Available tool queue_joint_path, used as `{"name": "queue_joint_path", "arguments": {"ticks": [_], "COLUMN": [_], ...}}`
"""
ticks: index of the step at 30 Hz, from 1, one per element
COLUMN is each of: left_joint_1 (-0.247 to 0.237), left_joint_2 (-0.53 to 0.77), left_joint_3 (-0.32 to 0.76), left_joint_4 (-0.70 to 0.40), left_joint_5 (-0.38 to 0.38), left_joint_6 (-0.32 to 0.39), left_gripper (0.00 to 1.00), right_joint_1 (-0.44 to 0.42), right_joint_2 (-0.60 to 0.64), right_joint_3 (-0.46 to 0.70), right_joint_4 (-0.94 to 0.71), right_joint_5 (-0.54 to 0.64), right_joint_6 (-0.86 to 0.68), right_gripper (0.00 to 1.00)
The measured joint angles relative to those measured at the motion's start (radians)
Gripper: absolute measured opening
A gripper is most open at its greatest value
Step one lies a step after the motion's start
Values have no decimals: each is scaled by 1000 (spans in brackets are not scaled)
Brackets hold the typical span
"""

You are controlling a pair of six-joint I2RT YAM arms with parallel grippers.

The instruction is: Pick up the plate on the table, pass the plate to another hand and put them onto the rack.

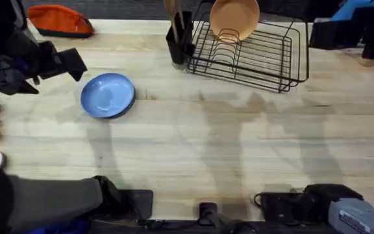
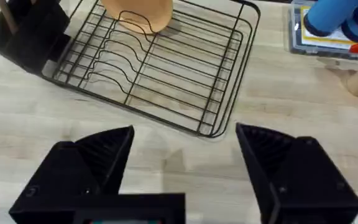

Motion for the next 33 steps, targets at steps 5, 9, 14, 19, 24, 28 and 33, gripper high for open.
{"name": "queue_joint_path", "arguments": {"ticks": [5, 9, 14, 19, 24, 28, 33], "left_joint_1": [0, 0, 0, 0, 0, 0, 0], "left_joint_2": [140, 201, 231, 231, 231, 231, 226], "left_joint_3": [0, 0, 0, -1, -41, -101, -179], "left_joint_4": [7, 17, 62, 117, 203, 253, 330], "left_joint_5": [0, 0, 0, 3, 28, 39, 53], "left_joint_6": [0, 0, 0, 0, 0, 0, -4], "left_gripper": [993, 993, 994, 993, 993, 993, 993], "right_joint_1": [0, 0, 0, 0, 0, 0, 0], "right_joint_2": [0, 0, 0, 0, 0, 0, 0], "right_joint_3": [0, 0, 0, 0, 0, 0, 0], "right_joint_4": [0, 0, 0, 0, 1, 0, 0], "right_joint_5": [0, 0, 0, 0, 0, 0, 0], "right_joint_6": [0, 0, 0, 0, 0, 0, 0], "right_gripper": [994, 993, 993, 993, 993, 993, 993]}}
